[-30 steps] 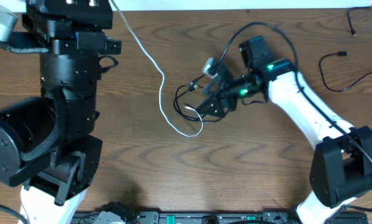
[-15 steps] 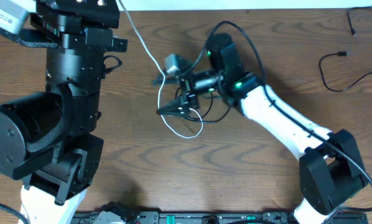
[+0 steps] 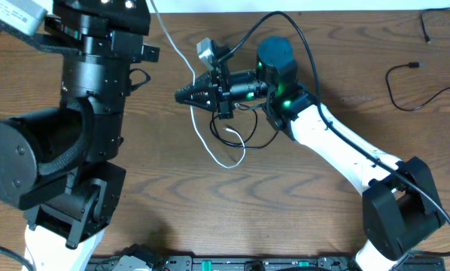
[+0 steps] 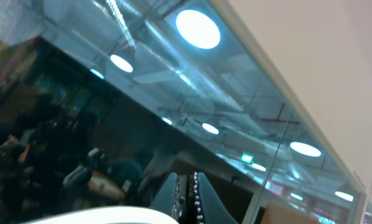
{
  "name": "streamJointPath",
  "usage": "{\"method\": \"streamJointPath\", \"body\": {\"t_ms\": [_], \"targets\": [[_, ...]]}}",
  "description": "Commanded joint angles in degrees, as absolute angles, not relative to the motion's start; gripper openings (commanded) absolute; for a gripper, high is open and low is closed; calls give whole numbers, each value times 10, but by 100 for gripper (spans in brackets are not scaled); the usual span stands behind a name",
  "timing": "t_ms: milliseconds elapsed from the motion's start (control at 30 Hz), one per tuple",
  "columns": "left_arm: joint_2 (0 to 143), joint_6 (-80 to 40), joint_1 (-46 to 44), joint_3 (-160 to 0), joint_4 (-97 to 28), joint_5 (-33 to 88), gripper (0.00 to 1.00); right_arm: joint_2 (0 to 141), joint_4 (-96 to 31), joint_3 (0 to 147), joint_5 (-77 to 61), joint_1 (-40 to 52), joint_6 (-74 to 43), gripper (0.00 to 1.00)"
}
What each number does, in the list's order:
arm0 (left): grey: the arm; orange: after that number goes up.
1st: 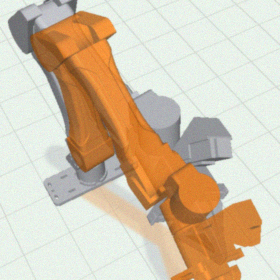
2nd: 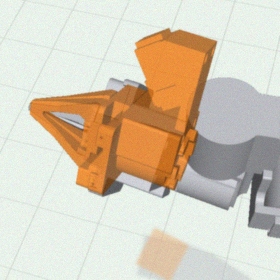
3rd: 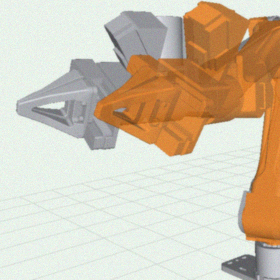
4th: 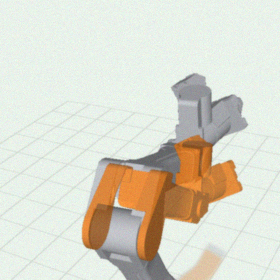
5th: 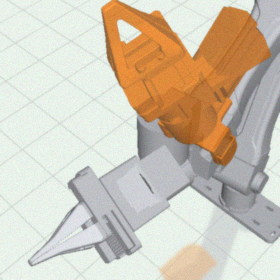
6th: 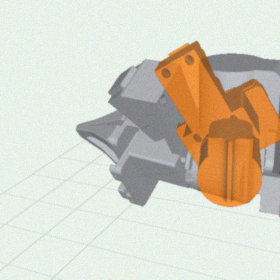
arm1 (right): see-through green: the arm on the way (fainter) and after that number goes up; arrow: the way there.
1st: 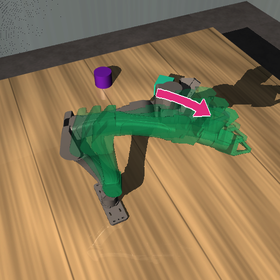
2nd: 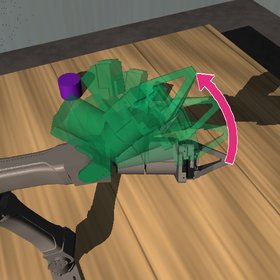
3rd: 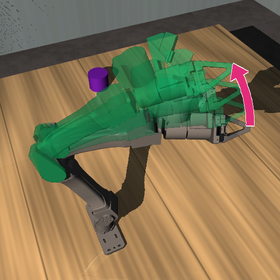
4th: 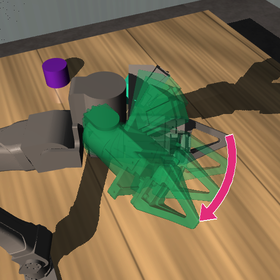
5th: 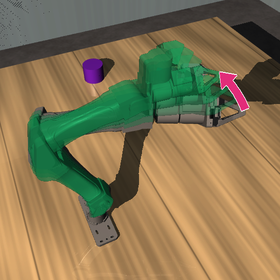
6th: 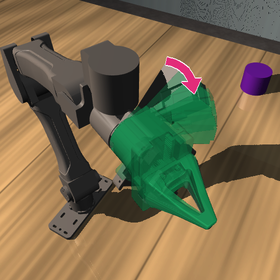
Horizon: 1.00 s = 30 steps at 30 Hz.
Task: Untangle cables
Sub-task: 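Pull the white cable rightward with the right gripper, freeing it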
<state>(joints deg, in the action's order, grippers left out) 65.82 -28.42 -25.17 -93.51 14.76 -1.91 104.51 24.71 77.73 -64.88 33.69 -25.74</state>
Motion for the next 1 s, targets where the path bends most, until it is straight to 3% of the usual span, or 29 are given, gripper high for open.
{"method": "streamJointPath", "body": {"t_ms": [0, 267, 600, 967], "targets": [[654, -274, -249, -943, 124, -25, 7, 1042, 178, 781, -559, 317, -298, 1], [655, -210, -249, -943, 23, -74, 7, 986, -92, 800, -377, 241, -209, 2], [666, -180, -249, -943, -146, -72, 7, 875, -446, 958, -50, 177, -91, 1], [696, -180, -249, -943, -287, -67, 8, 834, -547, 1098, -4, 135, -83, 1]]}}
